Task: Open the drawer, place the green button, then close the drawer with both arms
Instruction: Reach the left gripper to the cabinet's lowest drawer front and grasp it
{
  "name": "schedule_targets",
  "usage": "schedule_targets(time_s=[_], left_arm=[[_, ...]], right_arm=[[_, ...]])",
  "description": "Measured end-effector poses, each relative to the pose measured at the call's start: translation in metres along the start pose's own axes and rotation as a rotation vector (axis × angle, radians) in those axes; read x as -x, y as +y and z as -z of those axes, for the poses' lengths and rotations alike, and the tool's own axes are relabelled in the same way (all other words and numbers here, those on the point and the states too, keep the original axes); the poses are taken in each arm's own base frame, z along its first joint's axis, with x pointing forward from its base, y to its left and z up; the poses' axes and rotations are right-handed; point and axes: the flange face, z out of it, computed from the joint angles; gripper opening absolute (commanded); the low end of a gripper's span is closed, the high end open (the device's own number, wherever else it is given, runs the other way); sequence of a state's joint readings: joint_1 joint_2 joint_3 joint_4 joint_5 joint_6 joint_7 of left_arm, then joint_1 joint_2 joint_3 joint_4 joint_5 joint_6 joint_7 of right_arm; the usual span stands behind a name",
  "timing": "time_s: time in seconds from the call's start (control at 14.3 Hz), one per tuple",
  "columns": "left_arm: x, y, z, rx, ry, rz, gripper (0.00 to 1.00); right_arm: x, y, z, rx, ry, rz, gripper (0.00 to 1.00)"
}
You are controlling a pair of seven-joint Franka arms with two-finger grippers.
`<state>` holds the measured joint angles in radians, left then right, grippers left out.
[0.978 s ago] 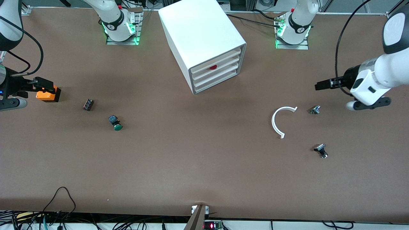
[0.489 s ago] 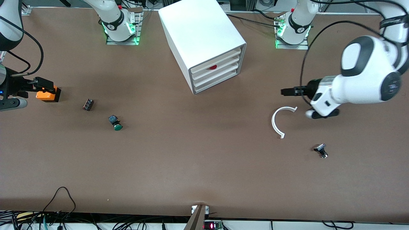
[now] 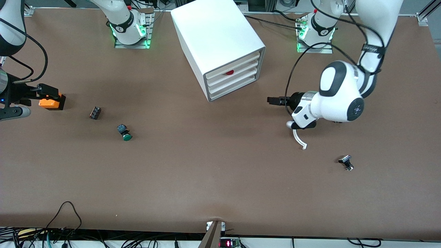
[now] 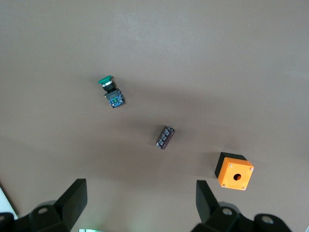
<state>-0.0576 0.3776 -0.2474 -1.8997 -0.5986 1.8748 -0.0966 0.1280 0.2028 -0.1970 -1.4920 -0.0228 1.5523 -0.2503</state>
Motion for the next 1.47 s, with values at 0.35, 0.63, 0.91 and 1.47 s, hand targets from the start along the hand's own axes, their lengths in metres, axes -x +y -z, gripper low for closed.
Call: schedule_targets(time_s=[0.35, 0.63, 0.91, 1.47], left_arm=[[-0.005, -0.027, -0.05, 0.101, -0.067, -0.189, 0.97], [-0.004, -0.024, -0.092, 0.21, -0.118, -0.349, 0.97], [0.0, -0.016, -0.142, 0.318, -0.155, -0.445, 0.85], [0.024, 0.011, -0.197, 0.289, -0.166, -0.554, 0.63]], right_arm=[[0.0, 0.0, -0.001, 0.0, -0.001, 0.0, 1.0], [-0.001, 0.0, -0.002, 0.0, -0.003, 0.0, 1.0], [-0.001, 0.0, -0.003, 0.0, -0.005, 0.001, 1.0], [-0.003, 0.0, -0.006, -0.001, -0.01, 0.001, 1.0]])
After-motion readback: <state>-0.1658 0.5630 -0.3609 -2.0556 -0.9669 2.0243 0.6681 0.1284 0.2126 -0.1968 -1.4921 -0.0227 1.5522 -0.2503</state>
